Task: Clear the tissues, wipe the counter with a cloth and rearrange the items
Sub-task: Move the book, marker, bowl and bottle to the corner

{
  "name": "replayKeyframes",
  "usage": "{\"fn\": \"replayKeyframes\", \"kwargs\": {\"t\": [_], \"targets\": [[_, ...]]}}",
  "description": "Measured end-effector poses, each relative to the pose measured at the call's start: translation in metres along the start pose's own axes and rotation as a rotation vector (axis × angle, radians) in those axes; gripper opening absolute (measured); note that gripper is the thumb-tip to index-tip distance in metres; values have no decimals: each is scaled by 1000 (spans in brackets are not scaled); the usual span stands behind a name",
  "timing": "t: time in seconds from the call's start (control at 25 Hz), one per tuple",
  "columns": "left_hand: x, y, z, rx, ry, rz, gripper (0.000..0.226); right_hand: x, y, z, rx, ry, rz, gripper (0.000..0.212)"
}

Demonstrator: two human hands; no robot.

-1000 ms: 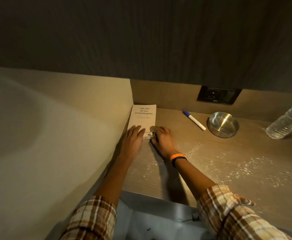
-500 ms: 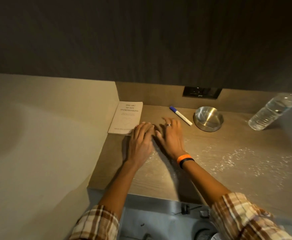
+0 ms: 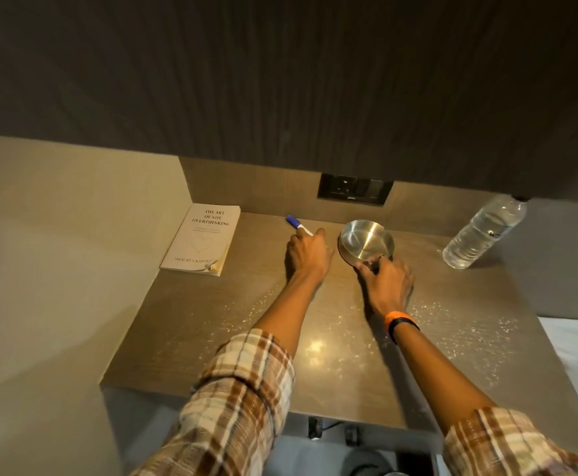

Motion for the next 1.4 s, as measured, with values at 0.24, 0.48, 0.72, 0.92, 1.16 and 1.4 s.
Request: {"fn": "replayKeyframes", "kwargs": {"t": [0.24,0.48,0.72,0.92,1.16,1.4], "targets": [[-14,-2,-41,-140,-176,31,12,21,-14,-29,-102,189,-48,34],[-58,-28,-140,-196,-205,211,15,71,-44,-107,-204,289,-164,36],[-82,-20,-231,-275,-154,180,22,118,-60,-185,-294,278,-264,30],[-68,-18,-245,-257,-248,266,11,144,-52,-229,-288,235,-276,22],[-56,-21,-252,-163,-299,245,26,159,-38,-264,-205,242,-286,35],[-53,-46,-236,-3,-20,317,53,144,-39,-228,-383,230,-342,45]]}}
Point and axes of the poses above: each hand's wrist, its own y-axis towards the middle knuckle, its own x-axis out of the palm, z = x × y, the point moved 1 cm from there along y, towards the middle knuckle, and after that the axes turned 10 degrees about y, right-handed, at the moved point
